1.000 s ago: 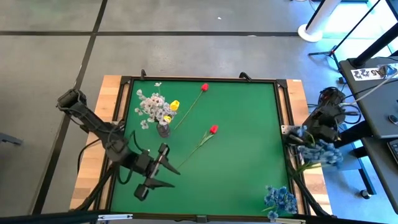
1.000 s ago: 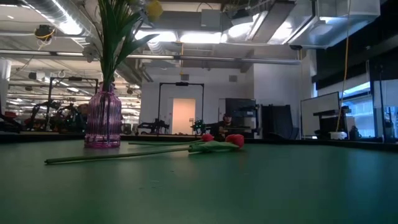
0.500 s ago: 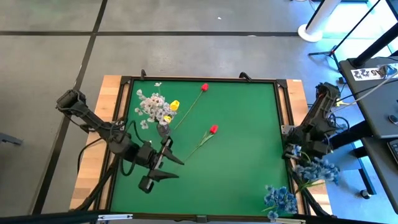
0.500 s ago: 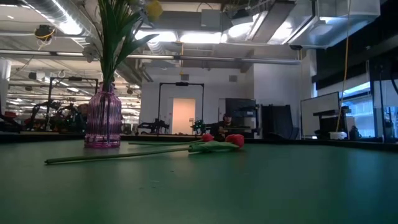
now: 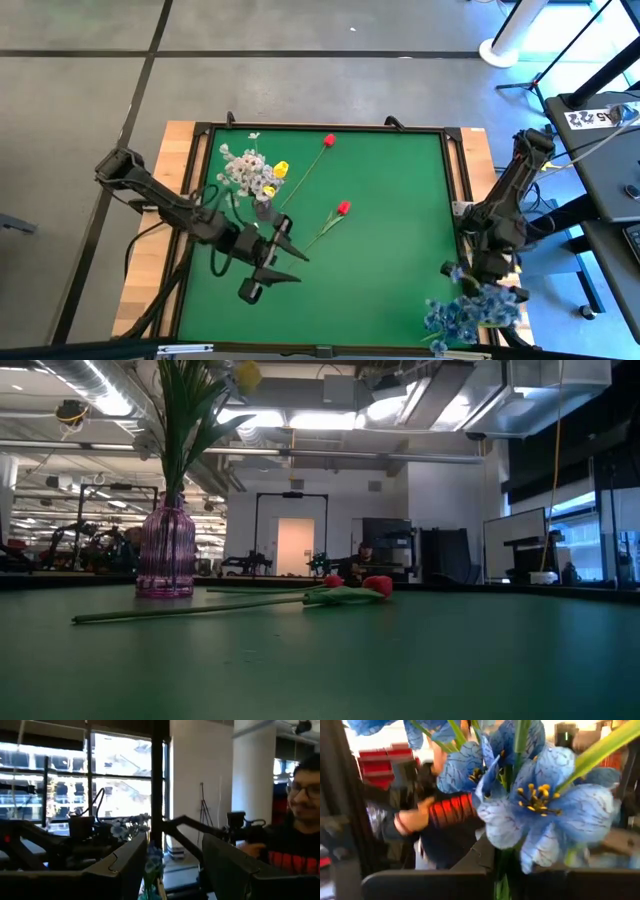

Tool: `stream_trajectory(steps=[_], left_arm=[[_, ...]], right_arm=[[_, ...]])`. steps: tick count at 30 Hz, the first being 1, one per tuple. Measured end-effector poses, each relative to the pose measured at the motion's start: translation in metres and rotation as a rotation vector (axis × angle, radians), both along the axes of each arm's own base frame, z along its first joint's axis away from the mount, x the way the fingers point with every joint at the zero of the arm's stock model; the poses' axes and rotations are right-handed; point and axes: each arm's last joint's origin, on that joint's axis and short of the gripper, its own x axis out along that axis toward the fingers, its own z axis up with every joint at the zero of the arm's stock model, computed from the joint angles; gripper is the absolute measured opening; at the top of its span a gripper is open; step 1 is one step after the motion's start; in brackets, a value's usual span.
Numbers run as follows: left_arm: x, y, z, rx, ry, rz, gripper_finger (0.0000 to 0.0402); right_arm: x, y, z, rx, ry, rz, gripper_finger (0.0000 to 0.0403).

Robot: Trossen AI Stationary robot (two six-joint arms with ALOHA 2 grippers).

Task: Sort flowers into vase by color
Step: Put the blue flower into the blue vase

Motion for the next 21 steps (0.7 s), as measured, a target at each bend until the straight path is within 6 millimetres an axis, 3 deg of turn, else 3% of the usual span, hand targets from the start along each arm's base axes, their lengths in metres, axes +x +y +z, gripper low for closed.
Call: stream_trajectory(steps=[6, 12, 16, 21], left_arm=[[0.024, -0.006, -0.015, 0.011, 0.057, 0.004, 0.0188], [0.046, -0.014, -0.010, 0.041, 0.171, 0.089, 0.0188], [0.052, -0.015, -0.007, 0.037, 0.258, 0.152, 0.0188], [0.056, -0.009, -0.014, -0.012, 0.363, 0.214, 0.0188]], right_arm=[[0.003, 0.004, 0.005, -0.067, 0.073, 0.002, 0.0088], [0.000, 0.005, 0.024, -0.243, 0.198, 0.077, 0.0148], [-0.006, -0.002, 0.043, -0.321, 0.318, 0.161, 0.0168], [-0.011, -0.013, 0.062, -0.338, 0.470, 0.084, 0.0171]])
